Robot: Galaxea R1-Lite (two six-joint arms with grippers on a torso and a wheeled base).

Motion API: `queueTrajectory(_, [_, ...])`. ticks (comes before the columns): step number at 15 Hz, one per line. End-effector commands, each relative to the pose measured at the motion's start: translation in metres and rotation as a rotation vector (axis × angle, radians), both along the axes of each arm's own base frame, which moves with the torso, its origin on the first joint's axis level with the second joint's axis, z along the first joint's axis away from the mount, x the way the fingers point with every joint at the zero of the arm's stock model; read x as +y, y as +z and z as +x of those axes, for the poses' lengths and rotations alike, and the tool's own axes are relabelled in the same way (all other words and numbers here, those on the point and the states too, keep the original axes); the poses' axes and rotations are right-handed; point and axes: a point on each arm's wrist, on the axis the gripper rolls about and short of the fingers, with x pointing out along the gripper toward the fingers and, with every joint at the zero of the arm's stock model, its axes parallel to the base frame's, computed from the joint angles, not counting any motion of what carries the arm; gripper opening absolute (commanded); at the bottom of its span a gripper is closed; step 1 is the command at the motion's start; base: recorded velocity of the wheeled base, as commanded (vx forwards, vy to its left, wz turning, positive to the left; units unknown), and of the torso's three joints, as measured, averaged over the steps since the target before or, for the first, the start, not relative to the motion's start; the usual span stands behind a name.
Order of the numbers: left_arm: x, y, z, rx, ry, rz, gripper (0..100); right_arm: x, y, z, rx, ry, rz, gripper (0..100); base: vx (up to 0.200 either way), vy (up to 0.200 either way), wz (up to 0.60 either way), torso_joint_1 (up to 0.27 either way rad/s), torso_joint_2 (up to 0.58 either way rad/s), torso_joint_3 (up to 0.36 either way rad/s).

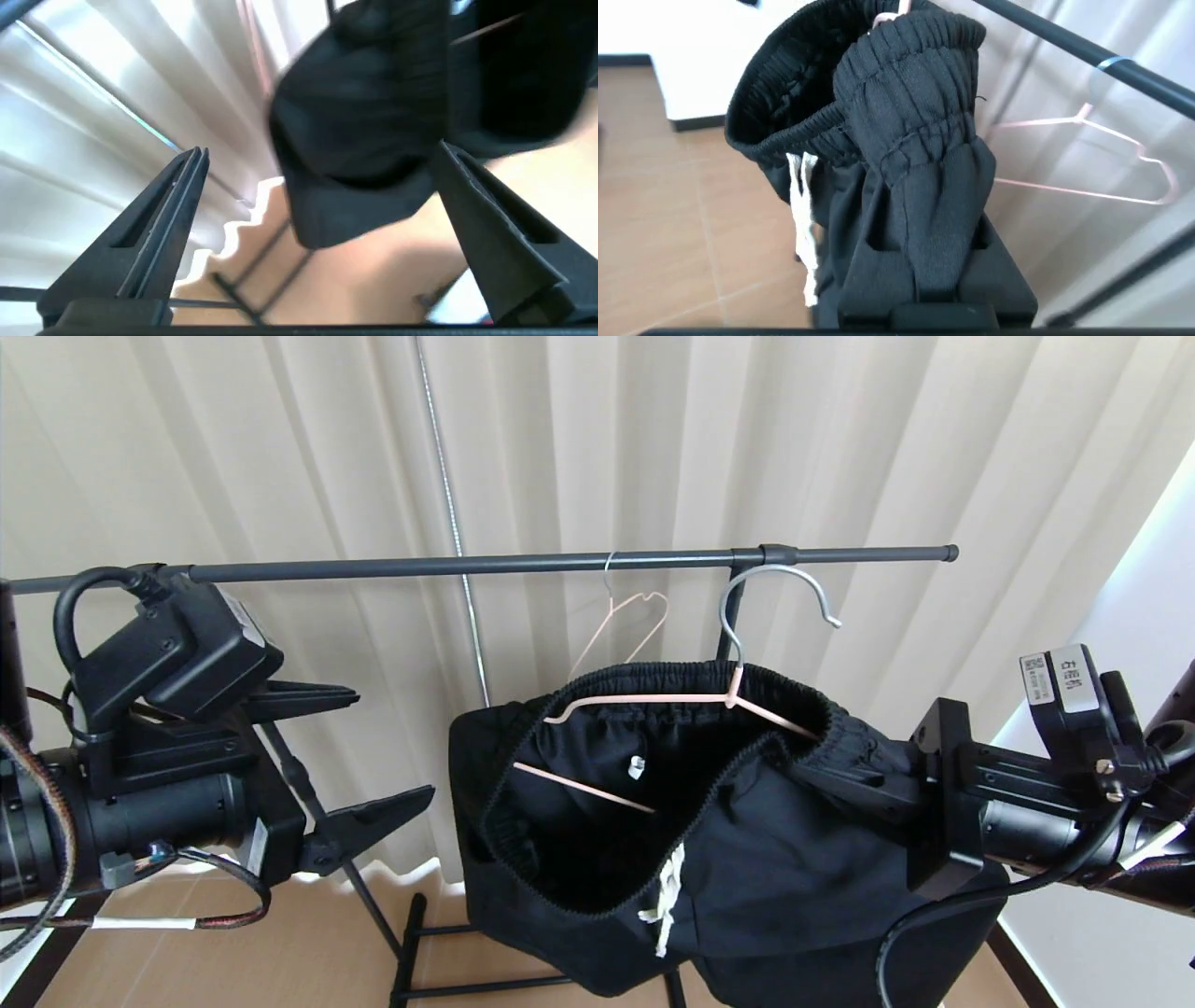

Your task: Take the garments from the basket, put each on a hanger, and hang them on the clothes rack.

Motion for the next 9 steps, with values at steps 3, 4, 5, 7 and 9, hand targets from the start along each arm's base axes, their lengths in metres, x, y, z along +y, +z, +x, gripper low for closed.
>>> queueTrajectory(3, [-0.006,-0.013,0.026,-0.046,-0.089,0.057,100,-0.004,-0.003,0.002,0.012,0.021,0.007,0,0.0,0.0,0.0,0.0,0.0,0.0])
queueTrajectory(4, [-0.01,-0.018,0.031,-0.047,-0.132,0.071,100,-0.007,-0.003,0.001,0.01,0.03,0.014,0,0.0,0.0,0.0,0.0,0.0,0.0])
queueTrajectory(5, [-0.012,-0.022,0.034,-0.051,-0.169,0.094,100,-0.011,-0.001,0.001,0.013,0.035,0.025,0,0.0,0.0,0.0,0.0,0.0,0.0])
queueTrajectory(7, [-0.02,-0.028,0.039,-0.068,-0.246,0.135,100,-0.012,0.002,-0.001,0.021,0.058,0.041,0,0.0,0.0,0.0,0.0,0.0,0.0])
queueTrajectory(9, [-0.03,-0.027,0.042,-0.076,-0.284,0.138,100,-0.013,0.001,-0.003,0.029,0.077,0.042,0,0.0,0.0,0.0,0.0,0.0,0.0])
